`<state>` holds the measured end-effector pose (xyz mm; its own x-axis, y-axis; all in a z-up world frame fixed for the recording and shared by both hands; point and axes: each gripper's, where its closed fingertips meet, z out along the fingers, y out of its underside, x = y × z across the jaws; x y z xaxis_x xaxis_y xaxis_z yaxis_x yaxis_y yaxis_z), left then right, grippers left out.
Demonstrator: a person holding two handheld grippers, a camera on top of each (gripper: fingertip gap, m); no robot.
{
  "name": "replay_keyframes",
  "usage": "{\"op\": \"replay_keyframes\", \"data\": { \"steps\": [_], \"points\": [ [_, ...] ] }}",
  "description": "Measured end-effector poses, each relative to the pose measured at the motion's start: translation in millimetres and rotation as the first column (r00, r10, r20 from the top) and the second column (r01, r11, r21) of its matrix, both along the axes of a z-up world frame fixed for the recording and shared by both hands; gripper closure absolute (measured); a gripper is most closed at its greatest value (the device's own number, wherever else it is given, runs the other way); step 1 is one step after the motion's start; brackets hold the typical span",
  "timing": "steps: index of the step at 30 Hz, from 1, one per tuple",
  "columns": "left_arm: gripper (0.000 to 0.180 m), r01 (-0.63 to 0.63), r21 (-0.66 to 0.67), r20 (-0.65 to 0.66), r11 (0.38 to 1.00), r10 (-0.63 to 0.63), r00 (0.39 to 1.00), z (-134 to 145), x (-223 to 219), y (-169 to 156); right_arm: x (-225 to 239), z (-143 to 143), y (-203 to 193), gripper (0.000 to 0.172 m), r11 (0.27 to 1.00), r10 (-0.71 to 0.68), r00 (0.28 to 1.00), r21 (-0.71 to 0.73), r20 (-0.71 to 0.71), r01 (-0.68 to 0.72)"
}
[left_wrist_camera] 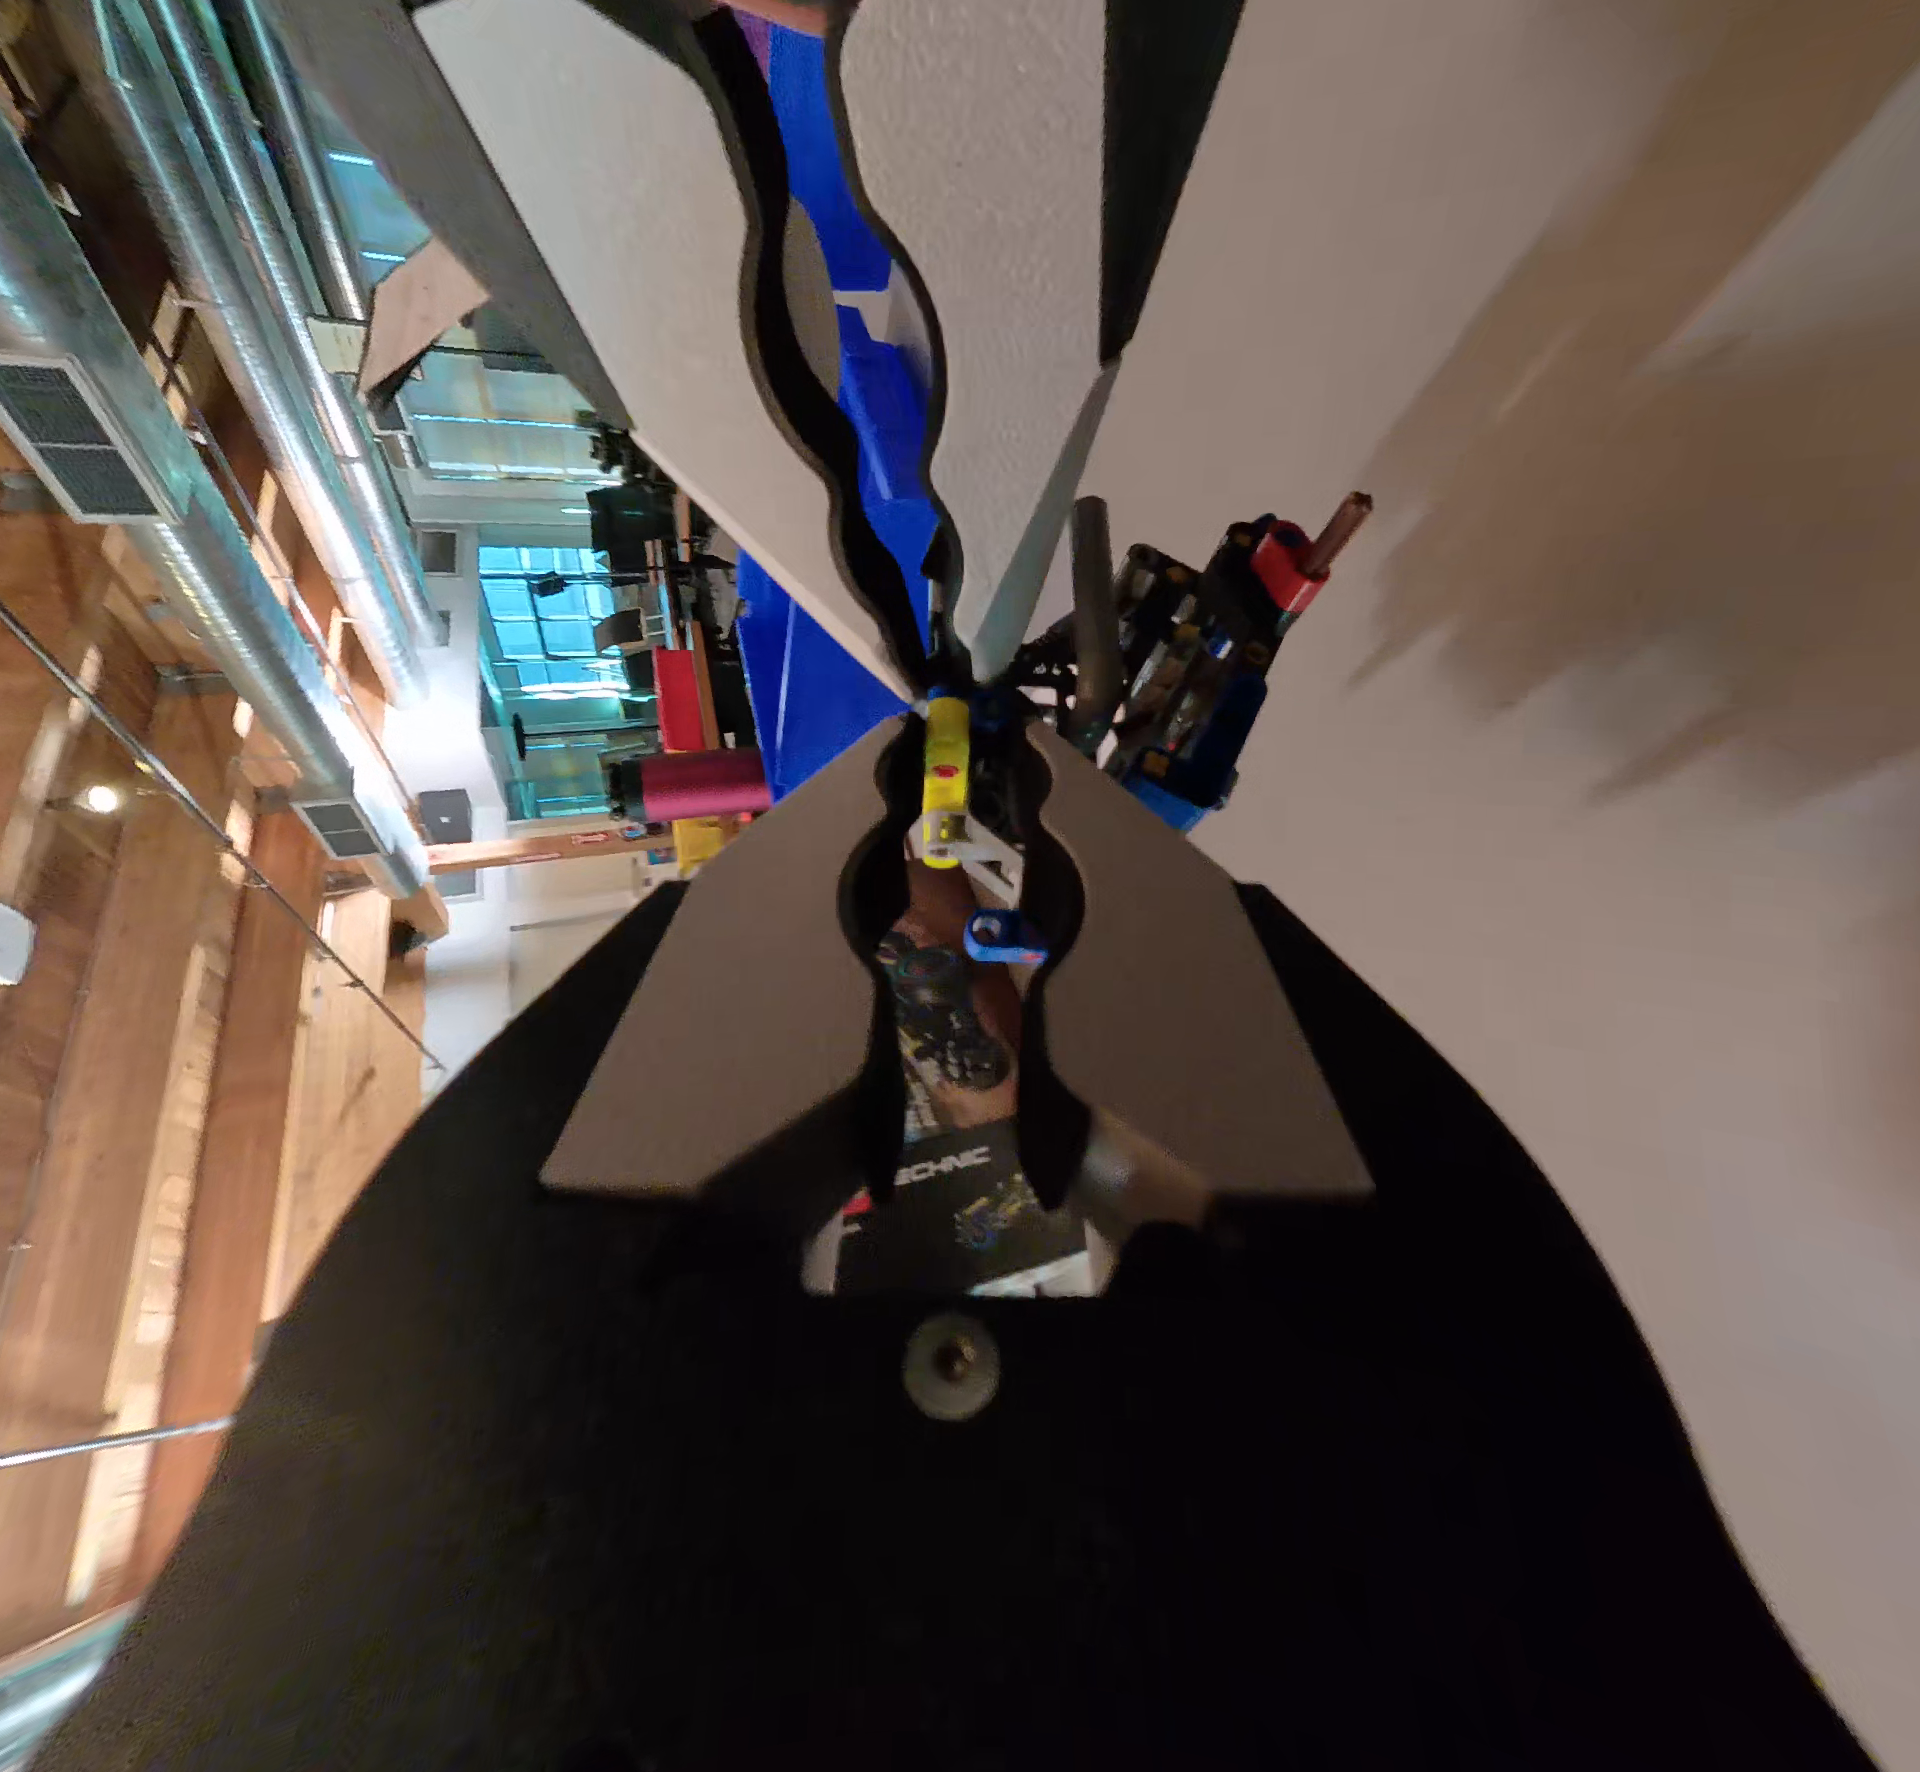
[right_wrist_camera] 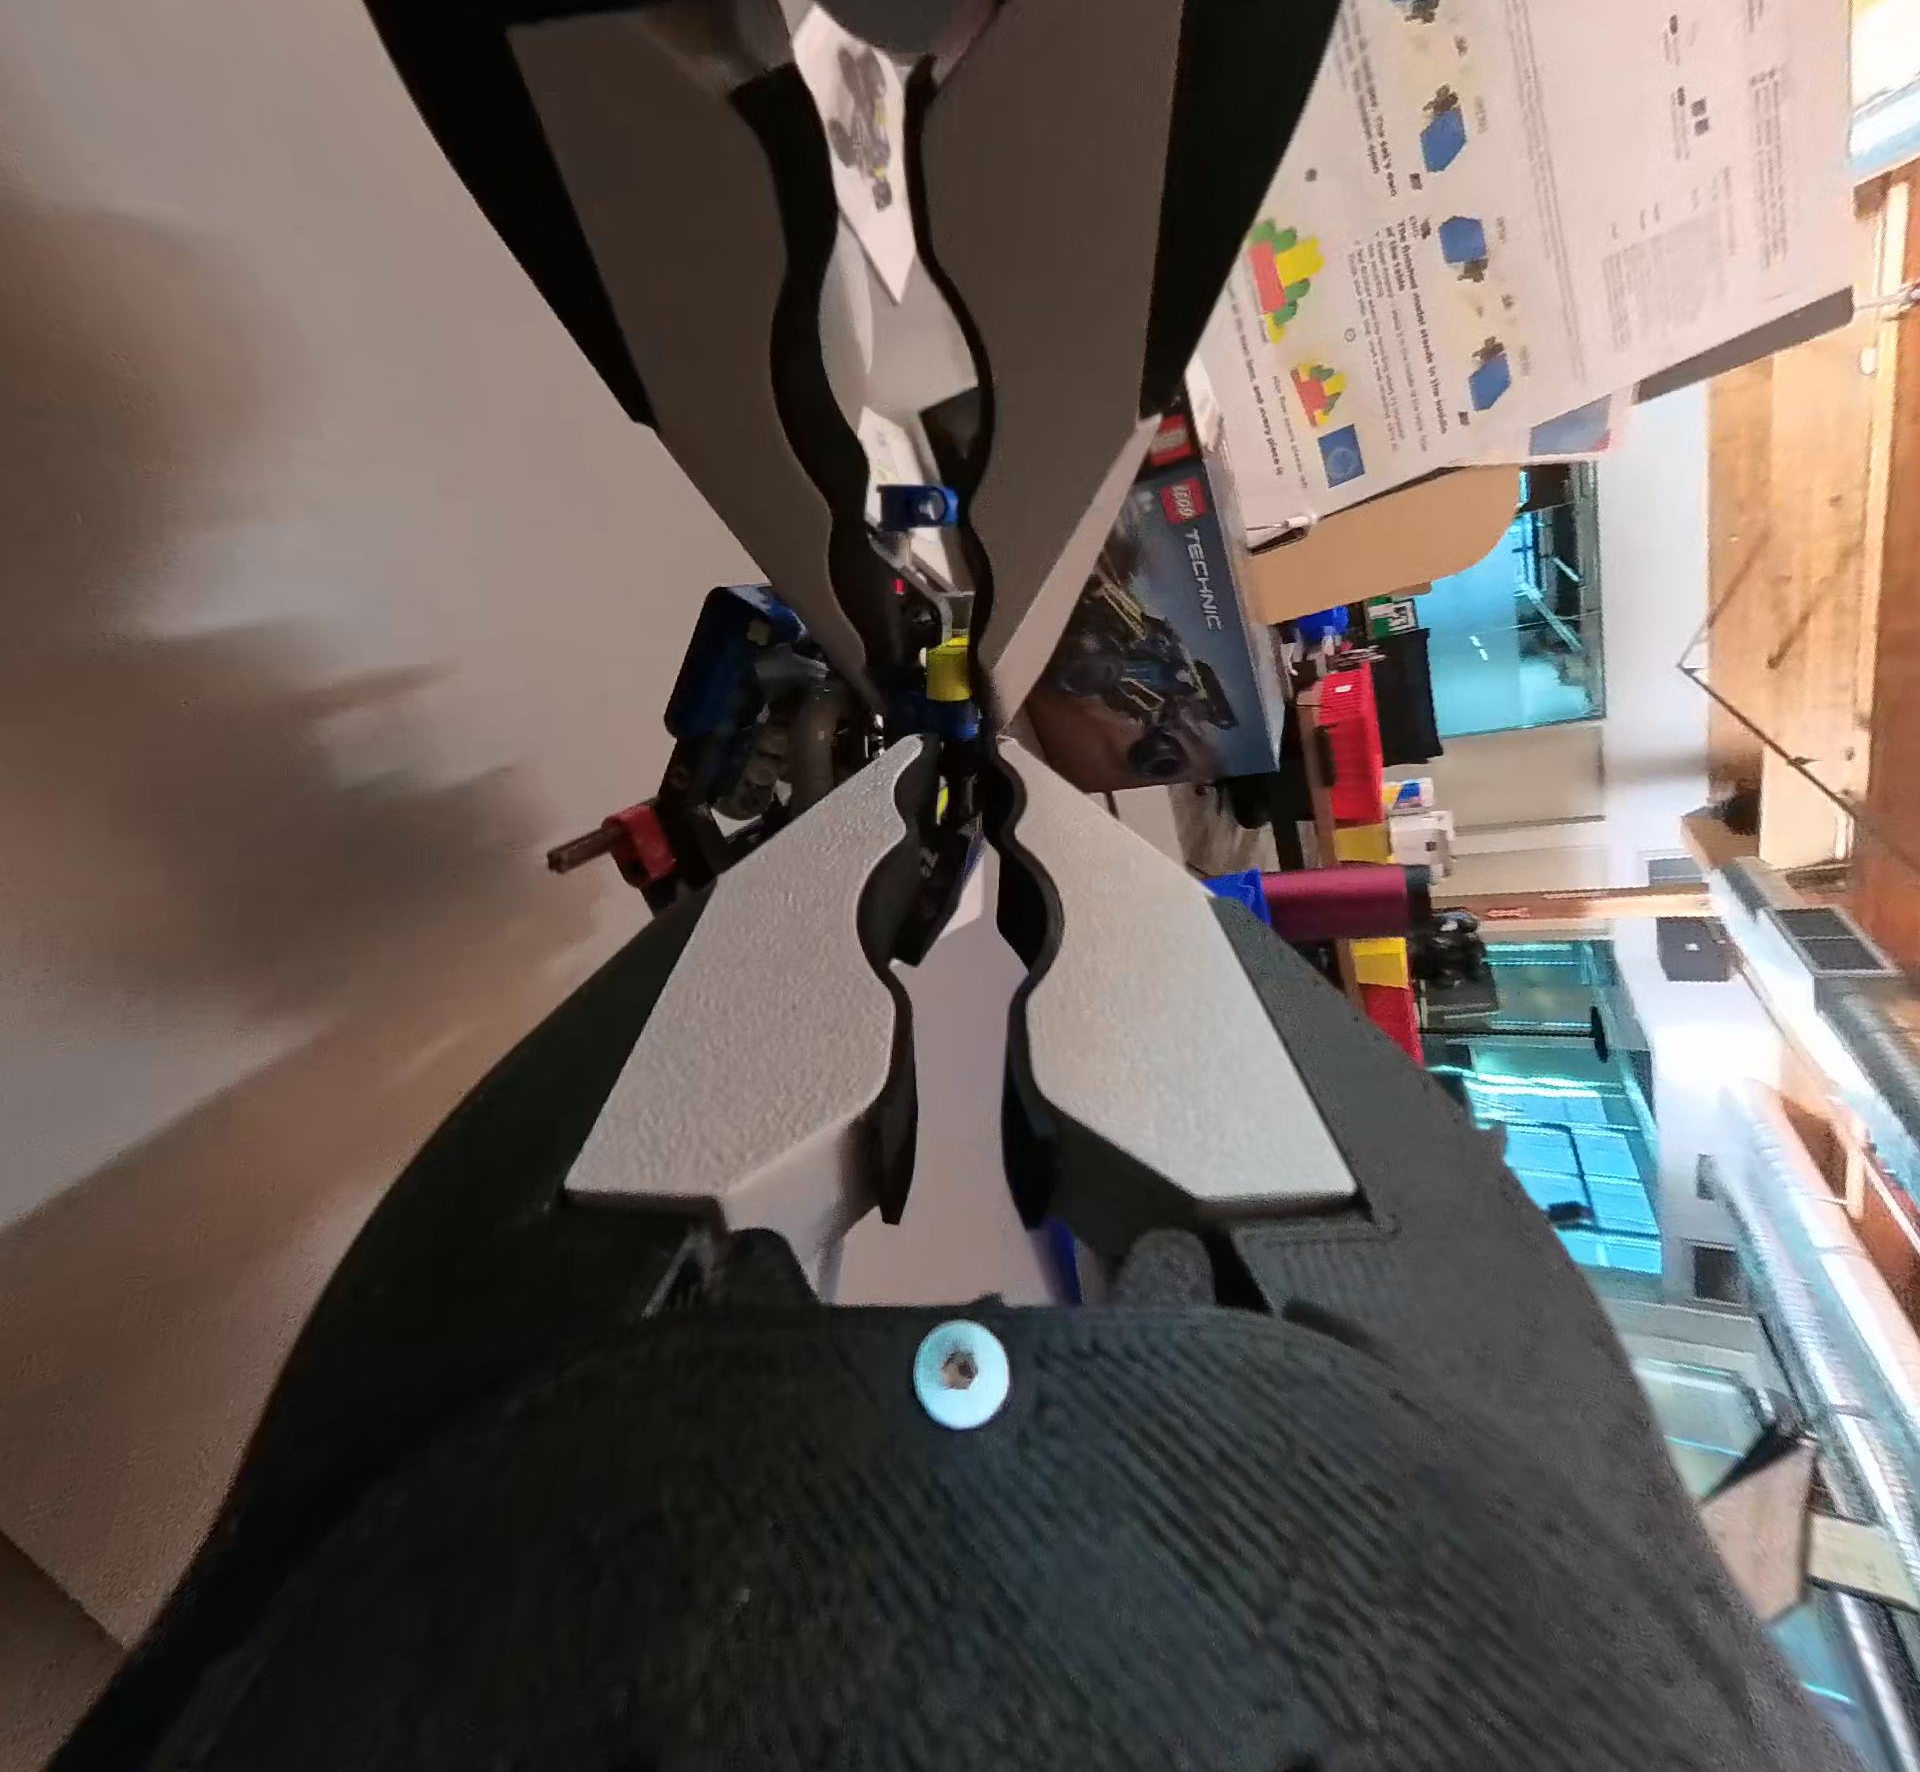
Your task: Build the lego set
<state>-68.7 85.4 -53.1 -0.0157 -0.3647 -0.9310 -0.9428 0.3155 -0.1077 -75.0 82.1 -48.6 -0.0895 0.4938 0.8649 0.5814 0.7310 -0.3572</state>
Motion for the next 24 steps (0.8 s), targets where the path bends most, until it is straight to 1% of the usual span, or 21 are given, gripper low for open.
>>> {"op": "replay_keyframes", "data": {
  "steps": [2,6,9,11,15,18,21,24],
  "points": [
    [0.168,-0.004,-0.027,0.015,1.000,0.004,1.000,-4.9,-3.1,-5.3,-4.3,-5.8,-3.9,0.167,1.000,0.000,1.000,-0.005,0.012,0.000],
    [0.168,-0.006,-0.071,0.038,0.997,0.009,0.999,-17.2,-8.9,-16.9,-12.1,-20.3,-12.0,0.168,0.999,0.012,0.997,0.042,0.082,-0.016],
    [0.168,-0.031,-0.062,0.071,0.998,0.035,0.997,-21.4,-17.1,-24.4,-20.8,-23.5,-19.3,0.168,0.995,0.038,0.997,0.095,0.065,-0.044],
    [0.168,-0.045,-0.081,0.098,0.996,0.053,0.994,-30.6,-23.1,-30.2,-27.1,-32.4,-25.2,0.168,0.994,0.055,0.996,0.093,0.069,-0.062],
    [0.168,-0.064,0.032,0.093,0.997,0.061,0.994,-41.6,-30.7,-40.8,-35.9,-41.9,-37.7,0.169,0.982,0.087,0.993,0.159,0.084,-0.100],
    [0.169,-0.096,0.014,0.084,0.995,0.094,0.992,-56.1,-34.9,-44.7,-39.7,-56.7,-41.8,0.168,0.980,0.090,0.987,0.164,0.132,-0.111],
    [0.169,-0.090,0.072,0.047,0.993,0.087,0.995,-62.5,-37.3,-44.5,-40.9,-63.5,-40.7,0.168,0.942,0.118,0.979,0.292,0.165,-0.163],
    [0.170,-0.100,0.104,0.038,0.990,0.096,0.995,-64.5,-34.3,-44.1,-36.8,-66.3,-39.4,0.168,0.936,0.132,0.971,0.296,0.200,-0.189]
  ]
}}
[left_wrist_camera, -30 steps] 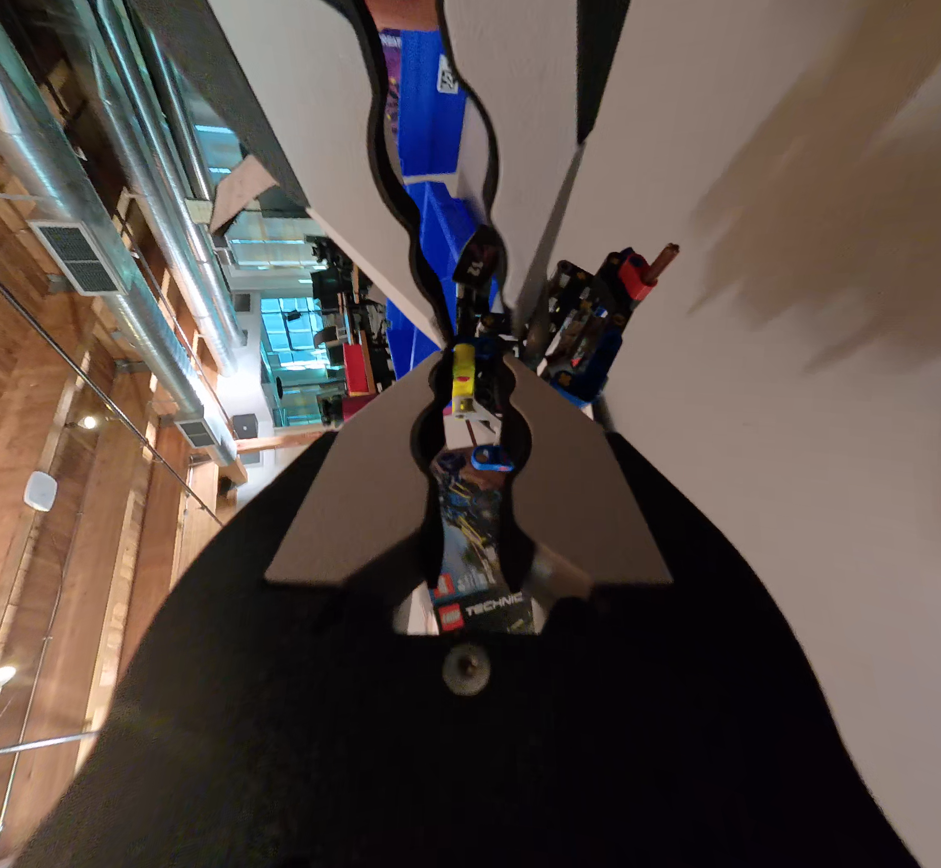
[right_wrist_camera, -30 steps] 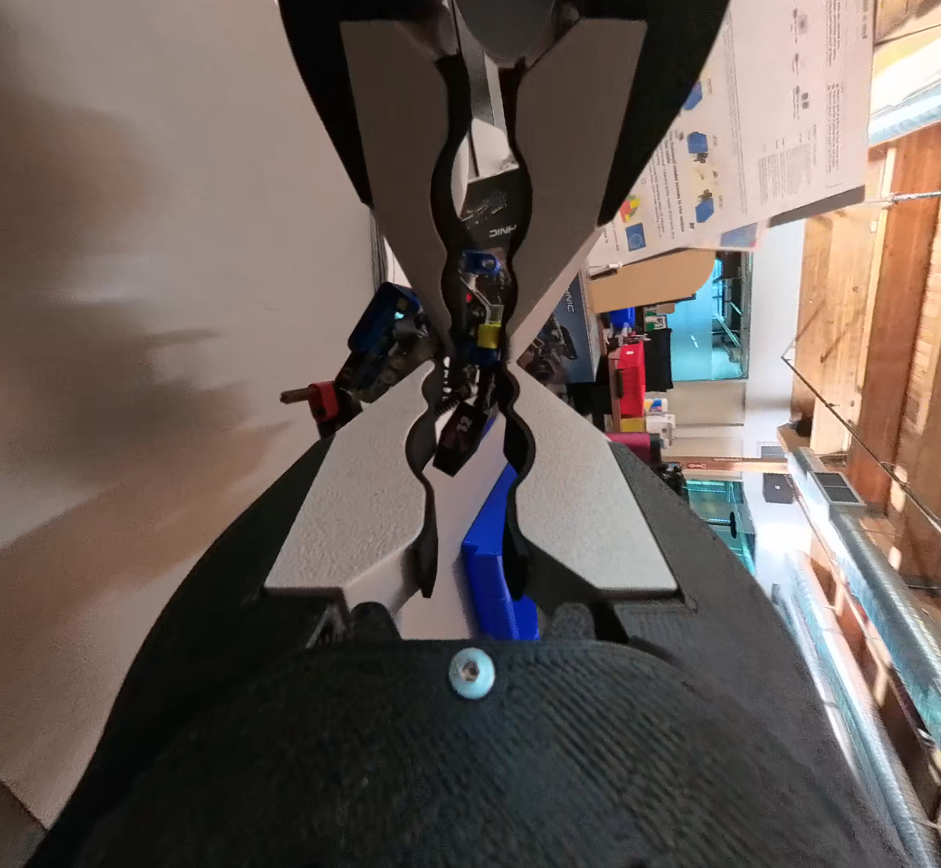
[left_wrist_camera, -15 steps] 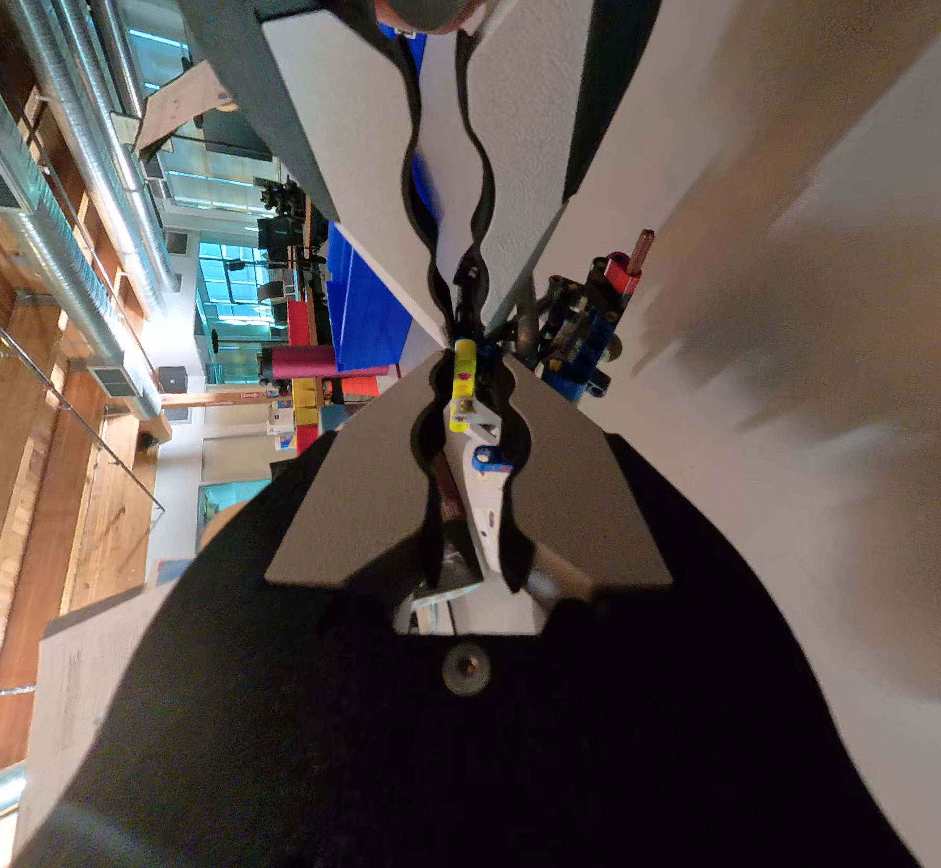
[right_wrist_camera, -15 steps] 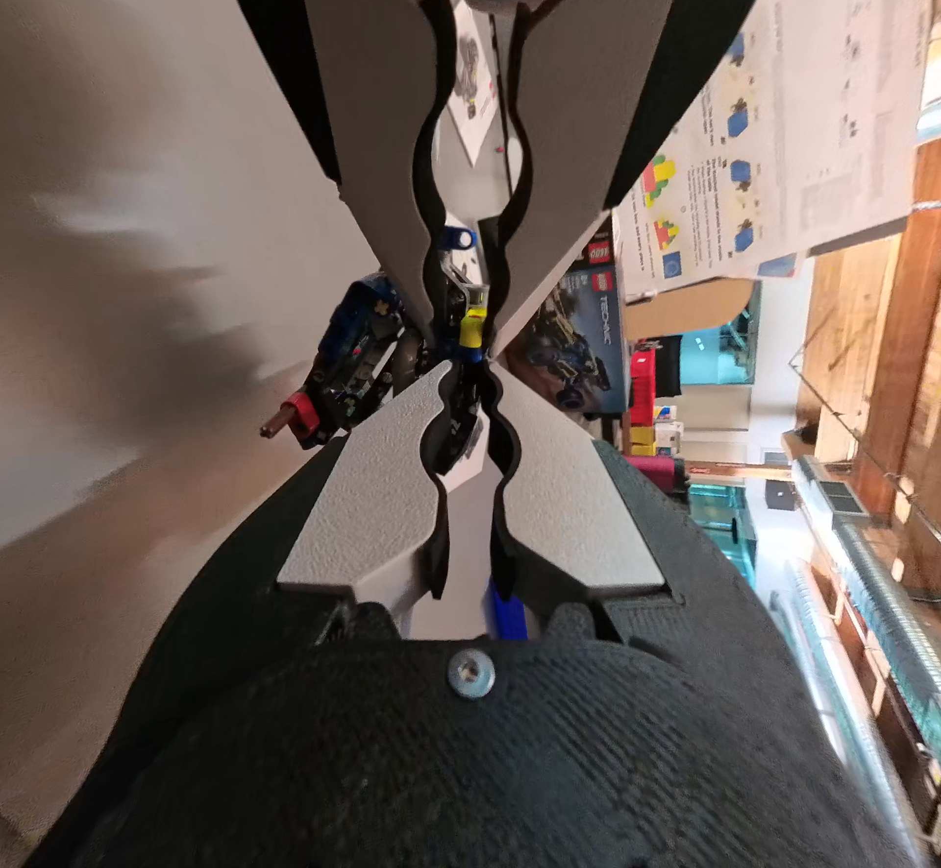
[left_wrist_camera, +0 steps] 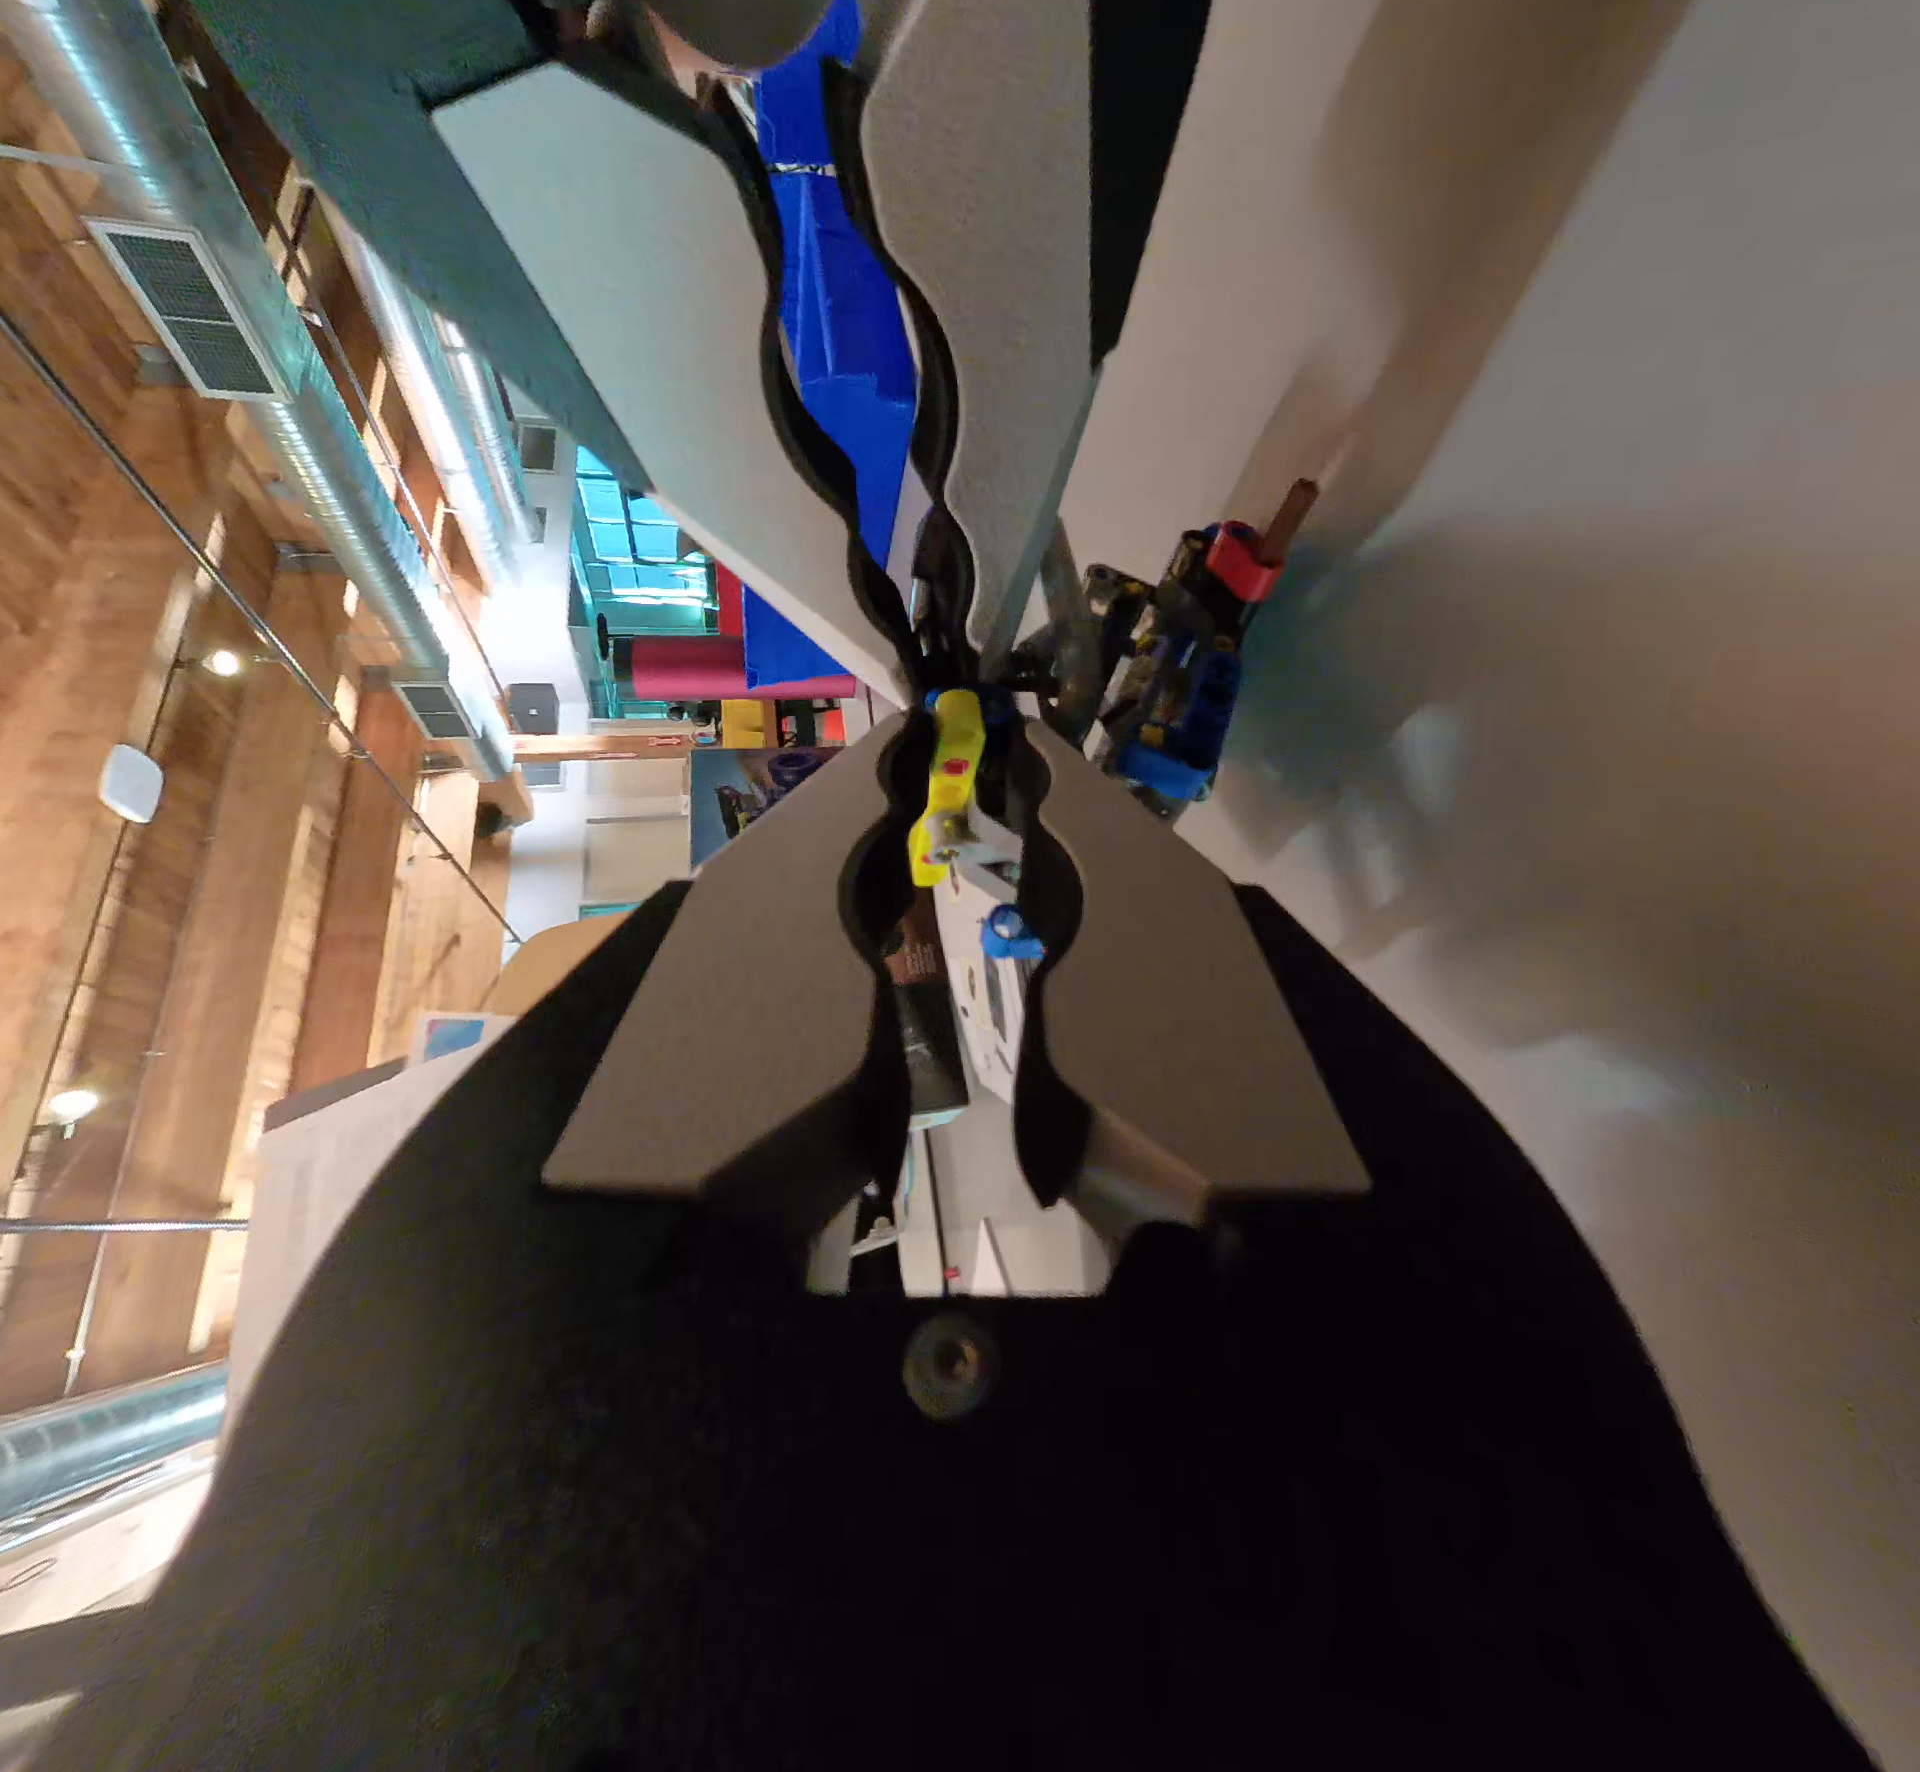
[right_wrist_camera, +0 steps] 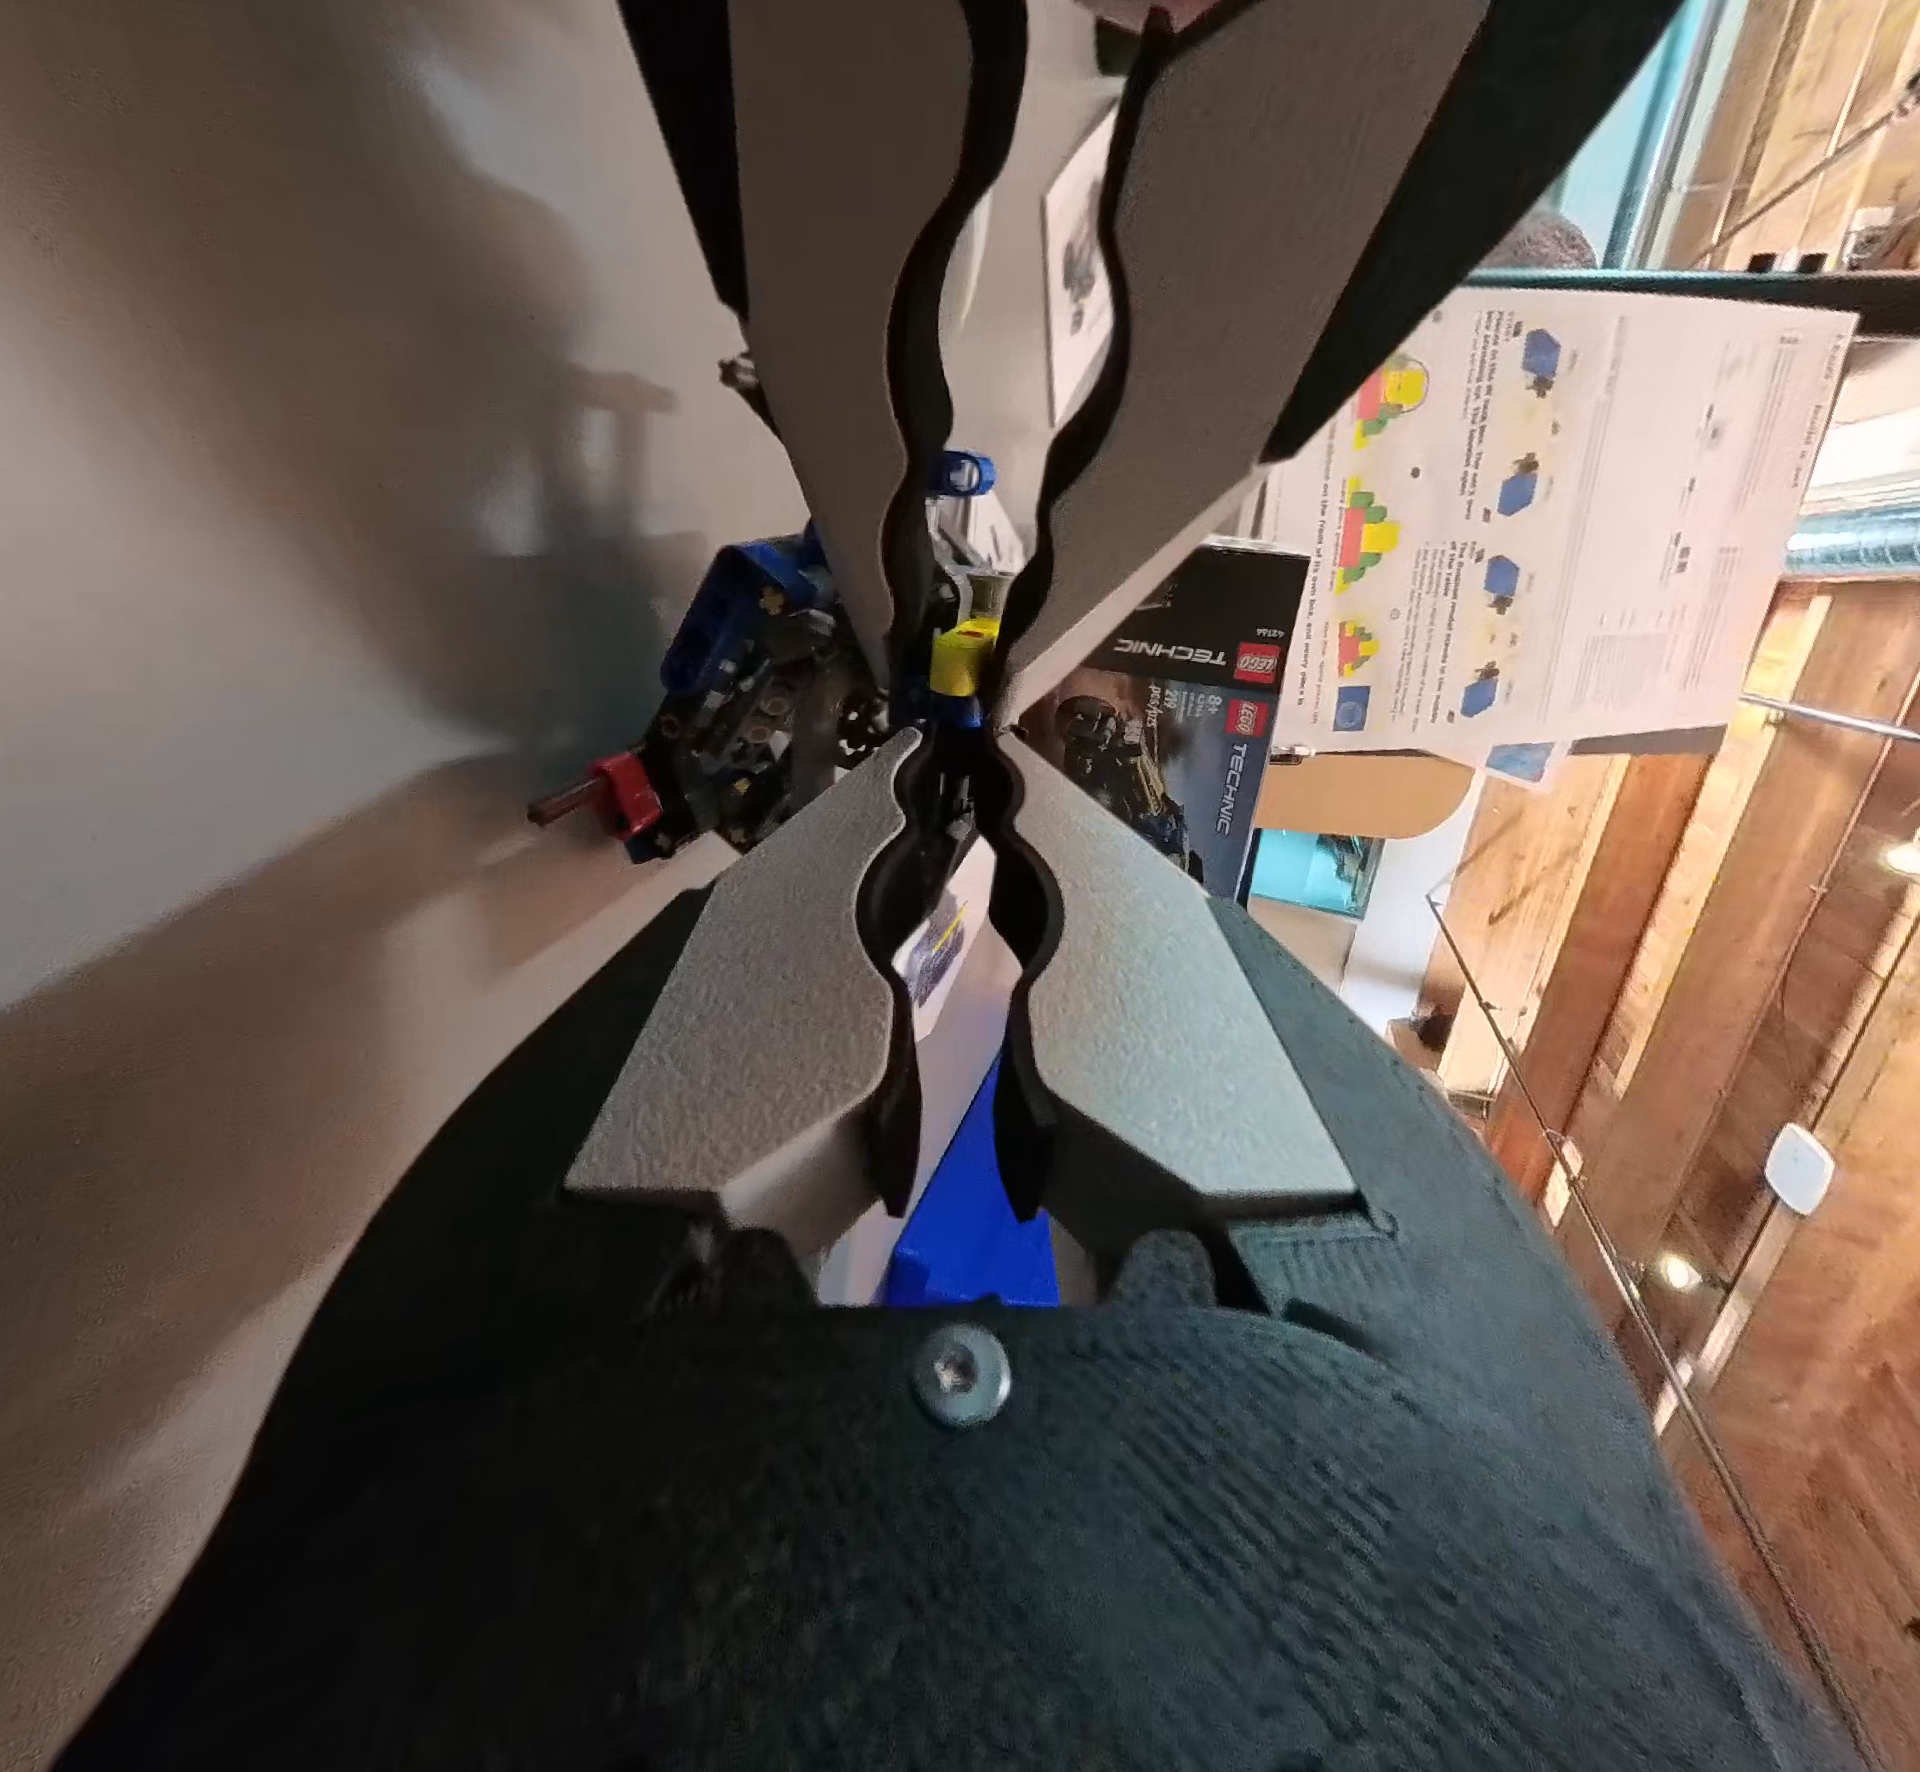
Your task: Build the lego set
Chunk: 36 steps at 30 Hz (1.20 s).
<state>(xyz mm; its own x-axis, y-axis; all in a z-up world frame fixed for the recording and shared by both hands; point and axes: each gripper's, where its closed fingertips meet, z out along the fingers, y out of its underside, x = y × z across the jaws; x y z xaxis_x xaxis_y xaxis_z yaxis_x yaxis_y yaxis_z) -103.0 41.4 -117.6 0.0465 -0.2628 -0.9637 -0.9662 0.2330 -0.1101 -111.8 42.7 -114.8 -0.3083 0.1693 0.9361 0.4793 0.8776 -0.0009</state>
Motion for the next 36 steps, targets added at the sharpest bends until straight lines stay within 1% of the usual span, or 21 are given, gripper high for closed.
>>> {"op": "replay_keyframes", "data": {
  "steps": [3,8,11,14,15,17,19,24,32,35,36],
  "points": [
    [0.170,-0.001,-0.015,0.045,1.000,0.002,0.999,0.1,2.8,-0.7,3.5,0.1,0.0,0.168,1.000,0.027,1.000,0.005,0.006,-0.027],
    [0.170,-0.001,0.006,0.079,1.000,0.001,0.997,2.9,3.5,0.3,5.3,2.7,1.7,0.168,0.998,0.034,0.999,-0.043,-0.011,-0.034],
    [0.170,0.006,-0.006,0.092,1.000,-0.005,0.996,0.9,4.2,0.4,6.0,0.7,1.8,0.168,0.996,0.038,0.999,-0.076,-0.022,-0.039],
    [0.170,-0.006,-0.022,0.104,1.000,0.008,0.995,0.0,2.3,3.6,2.7,-0.3,2.2,0.168,0.998,0.037,0.999,-0.041,-0.033,-0.038],
    [0.170,-0.002,-0.021,0.102,1.000,0.004,0.995,-0.7,1.6,4.9,2.0,-0.9,3.1,0.168,0.999,0.036,0.999,-0.022,-0.024,-0.037],
    [0.170,-0.001,-0.004,0.087,1.000,0.001,0.996,-1.0,0.9,5.3,2.2,-1.6,4.6,0.168,0.999,0.017,1.000,-0.041,0.004,-0.016],
    [0.170,0.003,0.002,0.085,1.000,-0.003,0.996,-0.8,2.3,4.4,3.9,-1.5,5.0,0.168,0.999,0.044,0.999,-0.009,0.026,-0.044],
    [0.170,0.018,0.006,0.114,1.000,-0.018,0.993,0.0,5.1,2.2,7.0,-1.1,3.7,0.168,0.998,0.062,0.996,-0.033,0.059,-0.060],
    [0.170,0.016,0.013,0.128,1.000,-0.017,0.992,0.3,6.0,2.8,8.6,-1.1,5.0,0.167,0.996,0.053,0.998,-0.073,0.040,-0.050],
    [0.170,0.028,-0.011,0.155,1.000,-0.026,0.988,-1.8,6.0,1.6,6.9,-3.4,1.0,0.168,0.996,0.062,0.998,-0.069,0.027,-0.060],
    [0.170,0.036,-0.014,0.168,0.999,-0.033,0.985,-2.0,5.8,1.6,6.2,-3.5,0.0,0.168,0.997,0.068,0.997,-0.048,0.031,-0.066]
  ]
}}
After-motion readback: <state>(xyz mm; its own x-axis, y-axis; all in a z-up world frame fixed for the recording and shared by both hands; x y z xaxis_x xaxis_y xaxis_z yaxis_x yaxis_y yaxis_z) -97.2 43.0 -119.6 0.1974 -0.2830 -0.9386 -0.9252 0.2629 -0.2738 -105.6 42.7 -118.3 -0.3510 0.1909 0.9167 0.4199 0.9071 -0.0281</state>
